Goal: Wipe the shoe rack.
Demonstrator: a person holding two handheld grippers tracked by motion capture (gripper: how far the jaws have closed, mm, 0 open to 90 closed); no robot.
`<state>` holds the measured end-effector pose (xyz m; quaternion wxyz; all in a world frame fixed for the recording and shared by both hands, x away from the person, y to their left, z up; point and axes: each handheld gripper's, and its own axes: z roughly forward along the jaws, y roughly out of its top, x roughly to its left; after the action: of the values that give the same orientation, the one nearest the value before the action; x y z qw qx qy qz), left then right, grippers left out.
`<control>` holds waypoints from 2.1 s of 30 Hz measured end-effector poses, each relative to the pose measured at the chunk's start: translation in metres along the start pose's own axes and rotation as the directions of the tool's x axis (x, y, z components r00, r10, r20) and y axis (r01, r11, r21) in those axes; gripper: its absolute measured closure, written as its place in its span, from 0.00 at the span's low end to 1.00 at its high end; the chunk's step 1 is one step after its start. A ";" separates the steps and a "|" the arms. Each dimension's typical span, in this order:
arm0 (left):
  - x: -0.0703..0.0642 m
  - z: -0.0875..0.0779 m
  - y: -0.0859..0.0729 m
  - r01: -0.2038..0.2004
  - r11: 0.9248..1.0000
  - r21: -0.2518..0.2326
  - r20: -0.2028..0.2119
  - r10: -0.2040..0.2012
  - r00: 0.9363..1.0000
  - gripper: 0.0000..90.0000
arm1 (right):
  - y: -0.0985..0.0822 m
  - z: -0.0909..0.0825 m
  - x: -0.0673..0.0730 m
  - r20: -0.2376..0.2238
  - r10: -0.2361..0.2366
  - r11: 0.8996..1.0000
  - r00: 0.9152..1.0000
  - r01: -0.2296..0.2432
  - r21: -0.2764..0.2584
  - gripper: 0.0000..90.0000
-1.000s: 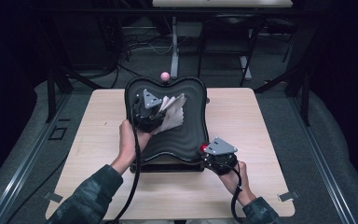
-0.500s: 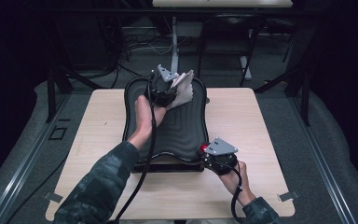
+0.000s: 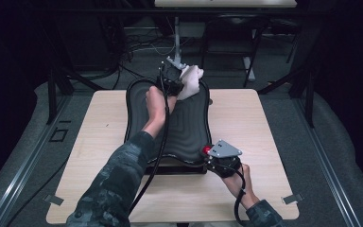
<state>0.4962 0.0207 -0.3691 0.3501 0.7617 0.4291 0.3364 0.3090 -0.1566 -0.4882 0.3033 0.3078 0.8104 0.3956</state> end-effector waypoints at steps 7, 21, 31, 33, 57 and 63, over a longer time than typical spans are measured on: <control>-0.003 0.009 0.004 -0.018 1.000 0.023 -0.016 0.018 1.000 0.86 | 0.000 0.000 0.000 0.001 -0.001 1.000 1.000 0.001 -0.001 0.67; -0.007 0.018 0.011 -0.028 0.999 0.034 -0.005 0.028 1.000 0.86 | 0.000 0.000 0.000 -0.003 0.004 1.000 1.000 -0.004 -0.004 0.67; -0.018 0.023 0.022 -0.074 0.997 0.031 0.026 0.073 0.997 0.85 | -0.001 0.000 0.000 0.003 0.004 1.000 1.000 -0.004 -0.003 0.67; -0.020 0.024 0.024 -0.075 0.997 0.031 0.039 0.074 0.996 0.85 | -0.001 0.000 0.000 -0.001 0.005 1.000 1.000 -0.005 -0.003 0.67; -0.069 0.018 0.007 -0.242 0.970 0.041 0.207 0.228 0.951 0.85 | -0.006 -0.002 -0.003 -0.026 0.066 0.997 0.998 -0.067 -0.042 0.61; -0.074 0.013 -0.003 -0.263 0.964 0.040 0.237 0.246 0.940 0.85 | -0.009 -0.006 -0.007 -0.043 0.084 0.995 0.996 -0.086 -0.050 0.62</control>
<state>0.4756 -0.0467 -0.3943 0.3234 0.8566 0.2952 0.2728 0.3068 -0.1690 -0.4913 0.2774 0.3257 0.7921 0.4353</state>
